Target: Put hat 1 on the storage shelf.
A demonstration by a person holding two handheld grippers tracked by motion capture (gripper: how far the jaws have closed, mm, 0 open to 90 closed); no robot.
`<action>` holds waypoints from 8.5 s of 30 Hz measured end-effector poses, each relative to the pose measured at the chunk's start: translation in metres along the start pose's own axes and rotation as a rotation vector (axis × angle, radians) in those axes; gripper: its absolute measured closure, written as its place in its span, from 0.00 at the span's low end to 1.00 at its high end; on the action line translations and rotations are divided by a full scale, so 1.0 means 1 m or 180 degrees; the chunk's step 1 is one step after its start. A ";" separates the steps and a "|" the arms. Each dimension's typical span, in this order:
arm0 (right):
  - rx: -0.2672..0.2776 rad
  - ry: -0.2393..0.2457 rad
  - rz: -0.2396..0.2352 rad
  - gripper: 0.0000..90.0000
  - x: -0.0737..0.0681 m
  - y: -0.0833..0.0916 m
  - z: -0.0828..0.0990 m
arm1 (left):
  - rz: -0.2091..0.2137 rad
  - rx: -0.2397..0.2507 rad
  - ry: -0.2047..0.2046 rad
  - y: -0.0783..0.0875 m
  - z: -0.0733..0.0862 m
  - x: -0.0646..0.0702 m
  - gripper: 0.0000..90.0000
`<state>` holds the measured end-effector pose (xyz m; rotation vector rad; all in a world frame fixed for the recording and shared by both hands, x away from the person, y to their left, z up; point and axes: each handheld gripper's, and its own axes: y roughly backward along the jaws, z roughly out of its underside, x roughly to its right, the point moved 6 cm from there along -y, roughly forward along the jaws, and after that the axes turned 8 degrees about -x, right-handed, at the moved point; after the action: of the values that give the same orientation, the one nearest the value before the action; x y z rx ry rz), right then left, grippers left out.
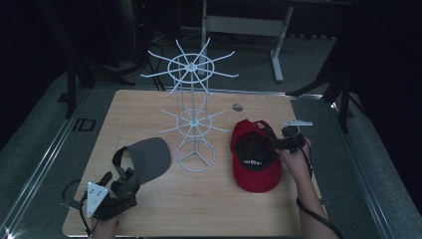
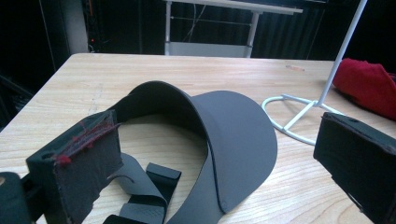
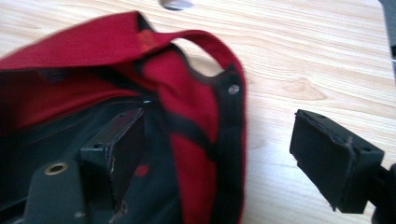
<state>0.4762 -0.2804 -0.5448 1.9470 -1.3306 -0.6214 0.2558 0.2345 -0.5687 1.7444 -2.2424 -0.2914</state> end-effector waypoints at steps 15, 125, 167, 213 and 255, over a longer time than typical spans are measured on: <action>-0.0329 0.0073 0.0035 0.26 0.002 -0.040 0.011 | -0.0012 -0.0019 0.0011 0.000 0.001 -0.001 0.01; 0.1643 0.0789 -0.0872 0.93 -0.132 0.266 -0.019 | 0.1672 -0.0002 -0.0894 0.022 -0.142 0.195 0.01; 0.1549 0.0881 -0.1123 0.93 -0.154 0.258 0.001 | 0.1311 -0.0187 -0.1585 -0.018 -0.187 0.259 0.96; 0.1577 0.1179 -0.1893 0.60 -0.141 0.298 0.059 | 0.1820 0.0009 -0.1651 0.000 -0.196 0.267 0.96; 0.1433 0.1545 -0.1924 0.92 -0.176 0.274 0.026 | 0.2819 -0.0132 -0.1977 0.017 -0.183 0.258 0.87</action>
<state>0.2284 -0.1883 -0.3523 2.6770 -0.5989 -0.0808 0.2442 -0.0085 -0.3661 0.5135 -3.1260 -0.7173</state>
